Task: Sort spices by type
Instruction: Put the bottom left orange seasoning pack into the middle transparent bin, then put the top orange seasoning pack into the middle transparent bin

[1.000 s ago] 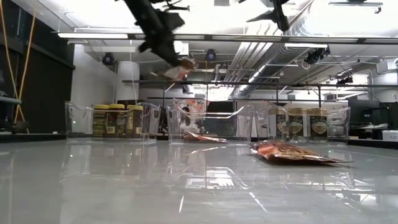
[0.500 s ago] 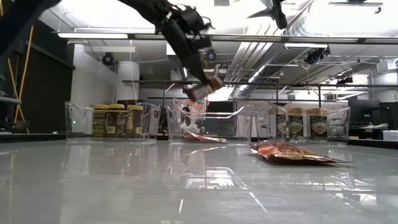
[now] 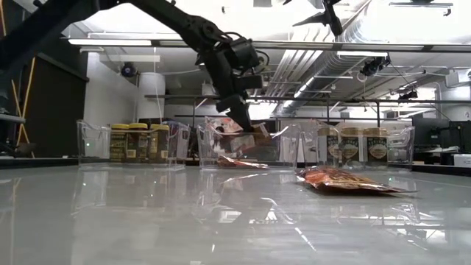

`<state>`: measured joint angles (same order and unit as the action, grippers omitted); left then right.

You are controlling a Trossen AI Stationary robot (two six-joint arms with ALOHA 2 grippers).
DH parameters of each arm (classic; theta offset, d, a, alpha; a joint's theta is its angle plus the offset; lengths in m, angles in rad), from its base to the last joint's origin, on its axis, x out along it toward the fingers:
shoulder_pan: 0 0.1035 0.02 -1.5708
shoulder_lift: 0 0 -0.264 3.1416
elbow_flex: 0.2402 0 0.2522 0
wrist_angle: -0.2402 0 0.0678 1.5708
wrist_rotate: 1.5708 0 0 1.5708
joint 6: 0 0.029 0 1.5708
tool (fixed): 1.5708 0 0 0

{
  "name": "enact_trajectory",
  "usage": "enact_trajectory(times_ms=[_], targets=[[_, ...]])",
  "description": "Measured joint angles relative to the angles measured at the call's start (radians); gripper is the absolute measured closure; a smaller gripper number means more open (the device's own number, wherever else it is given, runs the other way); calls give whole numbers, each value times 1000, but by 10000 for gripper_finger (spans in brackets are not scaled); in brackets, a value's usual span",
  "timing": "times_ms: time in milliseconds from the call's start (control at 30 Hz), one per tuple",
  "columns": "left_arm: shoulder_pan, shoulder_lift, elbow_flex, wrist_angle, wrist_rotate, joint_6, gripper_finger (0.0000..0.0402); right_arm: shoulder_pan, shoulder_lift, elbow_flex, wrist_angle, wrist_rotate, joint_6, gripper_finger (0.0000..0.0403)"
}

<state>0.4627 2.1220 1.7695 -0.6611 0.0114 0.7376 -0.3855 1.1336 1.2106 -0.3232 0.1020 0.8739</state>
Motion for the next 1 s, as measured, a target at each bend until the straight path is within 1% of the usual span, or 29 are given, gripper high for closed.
enact_trajectory(times_ms=[133,267,400,600,633,700,800,867,900,933,1000], targets=[[-9,1,0,-4,-2,42,389,0,0,0,0,0,-10,165],[-16,1,0,-4,-15,41,367,0,0,0,0,0,-29,165],[-25,1,0,2,-60,34,327,0,0,0,0,0,-30,165],[-28,1,0,1,-71,34,265,0,0,0,0,0,-44,165],[-31,0,0,1,-84,38,257,0,0,0,0,0,-44,165],[-35,-9,0,-5,-146,53,246,0,0,0,0,0,-44,165],[-33,-66,0,-7,-231,50,239,-7,0,0,0,-1,-60,165],[-11,-127,1,-30,-214,-21,239,-15,0,0,6,-1,-87,165],[9,-163,-1,-47,-180,-79,239,-21,0,0,8,0,-97,165],[33,-202,-9,-61,-131,-144,240,-24,0,0,7,0,-98,165],[87,-283,-32,-90,-2,-276,240,-36,0,0,15,2,-100,165]])
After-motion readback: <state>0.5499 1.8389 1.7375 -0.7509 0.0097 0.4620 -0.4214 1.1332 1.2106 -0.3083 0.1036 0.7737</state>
